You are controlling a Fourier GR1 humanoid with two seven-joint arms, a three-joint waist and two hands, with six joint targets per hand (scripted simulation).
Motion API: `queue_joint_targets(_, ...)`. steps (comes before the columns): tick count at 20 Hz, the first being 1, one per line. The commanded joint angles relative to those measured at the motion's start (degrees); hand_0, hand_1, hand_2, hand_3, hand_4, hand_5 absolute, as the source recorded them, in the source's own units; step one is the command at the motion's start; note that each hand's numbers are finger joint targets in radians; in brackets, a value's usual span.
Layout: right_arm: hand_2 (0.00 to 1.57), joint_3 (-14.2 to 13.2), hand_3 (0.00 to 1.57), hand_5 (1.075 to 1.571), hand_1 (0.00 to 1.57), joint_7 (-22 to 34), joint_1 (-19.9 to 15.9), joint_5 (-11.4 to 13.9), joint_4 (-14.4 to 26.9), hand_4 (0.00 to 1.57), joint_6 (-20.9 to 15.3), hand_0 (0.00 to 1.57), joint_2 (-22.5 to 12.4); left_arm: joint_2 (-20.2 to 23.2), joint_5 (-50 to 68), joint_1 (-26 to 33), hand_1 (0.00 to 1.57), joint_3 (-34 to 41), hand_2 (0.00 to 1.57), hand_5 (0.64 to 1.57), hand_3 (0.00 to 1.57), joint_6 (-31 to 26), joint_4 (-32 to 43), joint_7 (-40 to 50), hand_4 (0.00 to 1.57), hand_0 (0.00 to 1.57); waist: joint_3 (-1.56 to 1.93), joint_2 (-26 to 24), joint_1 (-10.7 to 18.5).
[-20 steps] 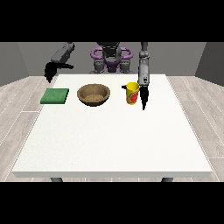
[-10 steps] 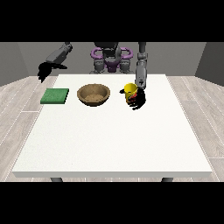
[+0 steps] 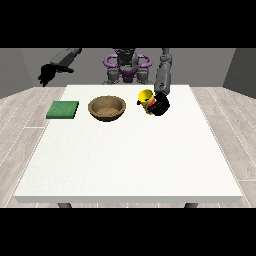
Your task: Pick the cup and pour the ball into the bowl, then pick the bowl and place it on the pad
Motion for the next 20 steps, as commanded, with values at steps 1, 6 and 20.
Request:
queue_joint_targets(1,0.27,0.4,0.36,1.569,0.0,-1.4,1.8,1.1,5.8,0.0,1.4,0.0,0.2,1.2,-10.8,-1.2,1.38,-6.8,1.57,1.544,1.57,7.3,0.7,11.1,1.02,1.38,0.01,-6.8,-0.1)
queue_joint_targets(6,0.15,0.4,0.24,1.566,0.0,1.8,0.5,0.7,10.3,0.35,1.7,0.0,0.1,-3.2,-27.2,-2.6,1.36,-17.2,1.57,1.559,1.57,14.4,5.8,23.5,0.97,1.36,0.06,-12.5,0.0)
queue_joint_targets(20,0.09,-3.5,0.24,1.541,0.0,-6.2,2.2,2.3,26.1,0.72,2.9,0.0,-3.1,-13.0,-55.3,-19.9,0.58,-40.7,1.57,1.57,1.57,-4.9,9.7,58.0,0.74,0.58,-0.13,-18.4,7.8)
